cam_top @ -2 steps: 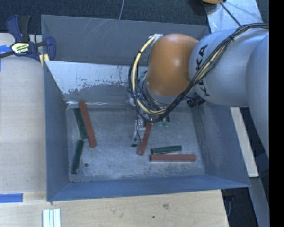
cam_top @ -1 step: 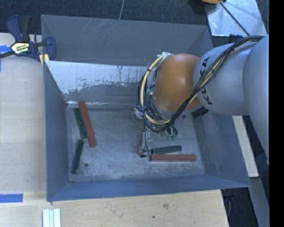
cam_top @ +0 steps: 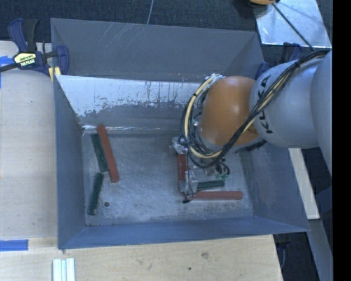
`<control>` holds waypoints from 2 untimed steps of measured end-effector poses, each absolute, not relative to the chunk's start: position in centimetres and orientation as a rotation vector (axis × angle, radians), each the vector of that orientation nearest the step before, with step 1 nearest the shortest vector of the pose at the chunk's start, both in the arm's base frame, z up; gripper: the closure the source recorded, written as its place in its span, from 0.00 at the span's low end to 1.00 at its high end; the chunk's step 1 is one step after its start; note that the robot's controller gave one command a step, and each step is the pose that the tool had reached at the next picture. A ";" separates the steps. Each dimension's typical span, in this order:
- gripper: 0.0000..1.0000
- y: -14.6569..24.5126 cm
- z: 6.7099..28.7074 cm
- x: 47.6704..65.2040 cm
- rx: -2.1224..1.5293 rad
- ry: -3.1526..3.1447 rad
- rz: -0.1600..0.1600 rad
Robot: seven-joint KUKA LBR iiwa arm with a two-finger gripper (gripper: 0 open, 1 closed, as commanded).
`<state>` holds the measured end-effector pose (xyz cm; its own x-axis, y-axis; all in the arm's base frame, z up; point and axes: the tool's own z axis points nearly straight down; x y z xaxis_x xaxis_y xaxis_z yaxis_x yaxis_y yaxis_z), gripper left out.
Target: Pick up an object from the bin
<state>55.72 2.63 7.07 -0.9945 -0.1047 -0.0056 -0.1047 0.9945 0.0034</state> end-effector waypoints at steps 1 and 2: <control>1.00 -5.7 7.9 51.9 -0.860 3.019 -0.001; 0.00 -5.7 7.8 51.9 -0.858 3.020 0.000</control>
Offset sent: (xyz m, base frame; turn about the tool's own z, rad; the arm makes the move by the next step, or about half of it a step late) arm 0.0000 0.0000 0.0000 0.0000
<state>51.85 -5.68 7.83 -0.8507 -0.5256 -0.0021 -0.5256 0.8507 -0.0003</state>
